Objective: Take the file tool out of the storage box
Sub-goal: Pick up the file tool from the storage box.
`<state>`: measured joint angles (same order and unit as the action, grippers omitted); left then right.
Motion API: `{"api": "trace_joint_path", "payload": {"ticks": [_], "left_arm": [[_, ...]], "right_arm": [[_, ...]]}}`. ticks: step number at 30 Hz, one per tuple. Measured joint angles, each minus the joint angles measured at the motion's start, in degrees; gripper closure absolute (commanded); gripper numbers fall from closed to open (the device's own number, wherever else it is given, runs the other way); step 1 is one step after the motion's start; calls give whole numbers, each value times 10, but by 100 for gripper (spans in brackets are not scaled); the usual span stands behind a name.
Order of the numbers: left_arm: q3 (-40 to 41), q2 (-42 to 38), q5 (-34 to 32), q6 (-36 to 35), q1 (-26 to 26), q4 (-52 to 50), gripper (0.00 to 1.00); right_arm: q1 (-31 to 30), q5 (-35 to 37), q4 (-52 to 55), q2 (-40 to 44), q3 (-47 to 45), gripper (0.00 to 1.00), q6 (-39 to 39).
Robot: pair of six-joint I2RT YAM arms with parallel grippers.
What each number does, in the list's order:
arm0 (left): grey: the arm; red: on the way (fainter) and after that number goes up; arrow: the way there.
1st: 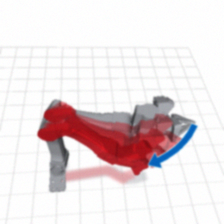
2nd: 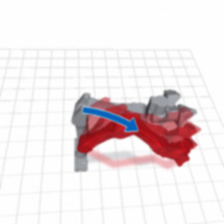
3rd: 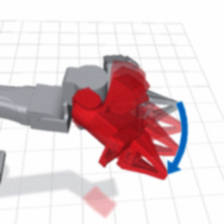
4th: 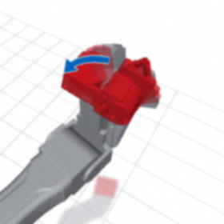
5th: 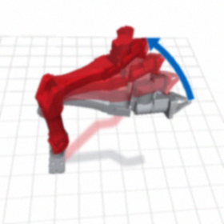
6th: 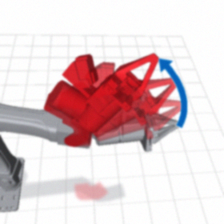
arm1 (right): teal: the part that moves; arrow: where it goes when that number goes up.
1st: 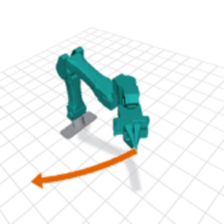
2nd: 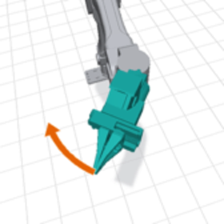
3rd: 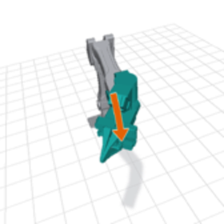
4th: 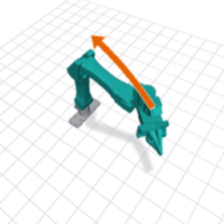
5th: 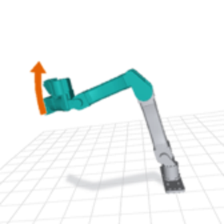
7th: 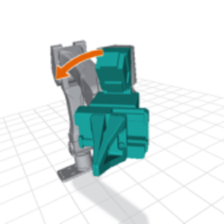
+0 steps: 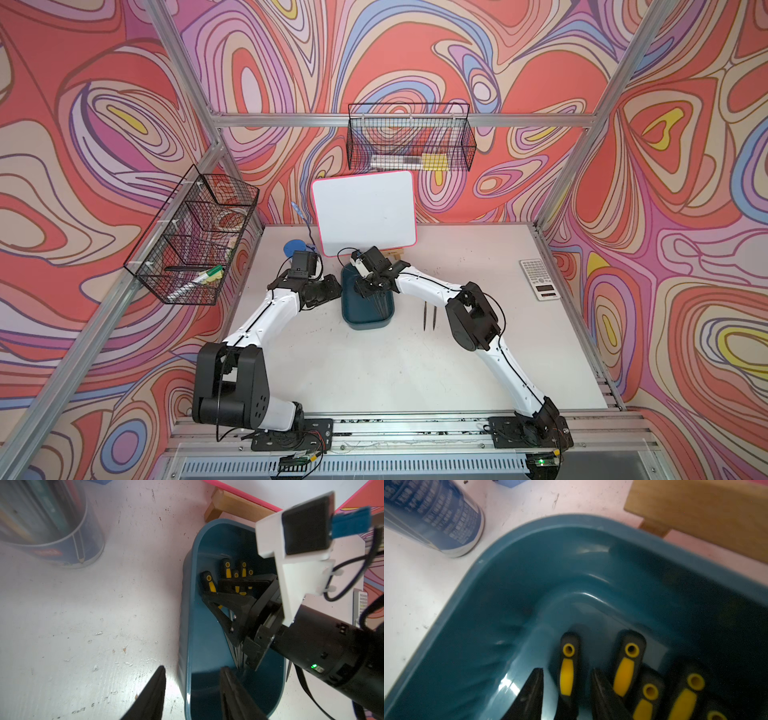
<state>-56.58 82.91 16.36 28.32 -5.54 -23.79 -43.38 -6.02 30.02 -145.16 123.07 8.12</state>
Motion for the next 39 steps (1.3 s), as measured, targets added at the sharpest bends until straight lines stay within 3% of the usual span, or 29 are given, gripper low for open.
{"api": "trace_joint_path", "payload": {"ticks": [7,14,21,32,39], "left_arm": [[1,0,0,-3,0,-3,52],[2,0,0,-4,0,-3,52],[10,-1,0,-4,0,-6,52],[10,-1,6,-5,0,-7,52],[10,12,11,-9,-3,-6,52]], "right_arm": [[-3,5,3,-2,2,66,-4],[-15,29,13,-17,26,89,-14],[-20,17,-29,3,-17,92,32],[24,-25,-223,176,-191,92,199],[84,18,-279,331,-322,93,215]]}}
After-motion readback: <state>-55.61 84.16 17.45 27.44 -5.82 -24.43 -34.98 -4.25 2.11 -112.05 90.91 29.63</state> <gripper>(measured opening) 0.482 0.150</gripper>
